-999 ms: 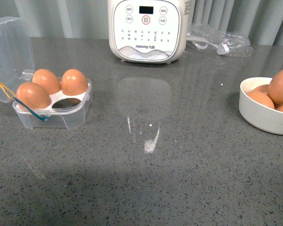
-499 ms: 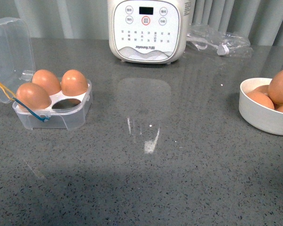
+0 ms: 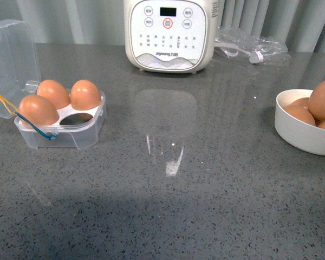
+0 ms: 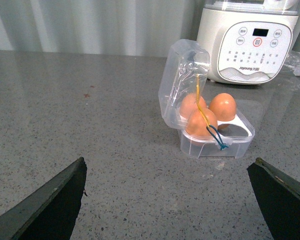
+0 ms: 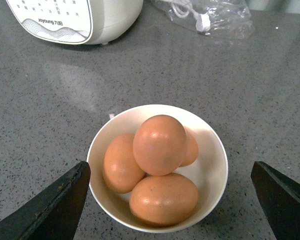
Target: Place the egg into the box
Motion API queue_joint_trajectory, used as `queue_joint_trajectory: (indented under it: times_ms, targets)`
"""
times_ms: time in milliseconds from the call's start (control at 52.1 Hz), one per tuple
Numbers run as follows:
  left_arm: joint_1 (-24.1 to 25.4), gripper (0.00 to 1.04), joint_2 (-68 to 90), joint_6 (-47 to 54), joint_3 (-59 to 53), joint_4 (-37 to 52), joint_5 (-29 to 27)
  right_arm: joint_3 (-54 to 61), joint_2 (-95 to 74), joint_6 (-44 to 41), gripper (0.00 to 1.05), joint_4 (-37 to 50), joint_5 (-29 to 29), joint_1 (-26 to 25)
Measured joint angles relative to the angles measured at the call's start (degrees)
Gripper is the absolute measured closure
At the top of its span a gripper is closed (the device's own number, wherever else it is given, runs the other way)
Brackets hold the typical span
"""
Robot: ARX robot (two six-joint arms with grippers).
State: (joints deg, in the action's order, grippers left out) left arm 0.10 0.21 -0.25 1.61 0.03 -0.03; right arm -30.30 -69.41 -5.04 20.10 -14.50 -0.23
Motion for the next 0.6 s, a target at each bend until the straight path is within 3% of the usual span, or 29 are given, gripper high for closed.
queue_joint_trajectory:
  times_ms: [595]
  targets:
    - [0.00, 0.07, 0.00, 0.00, 0.00, 0.00, 0.00, -7.56, -12.68, -0.35, 0.07, 3.93, 0.04, 0.68]
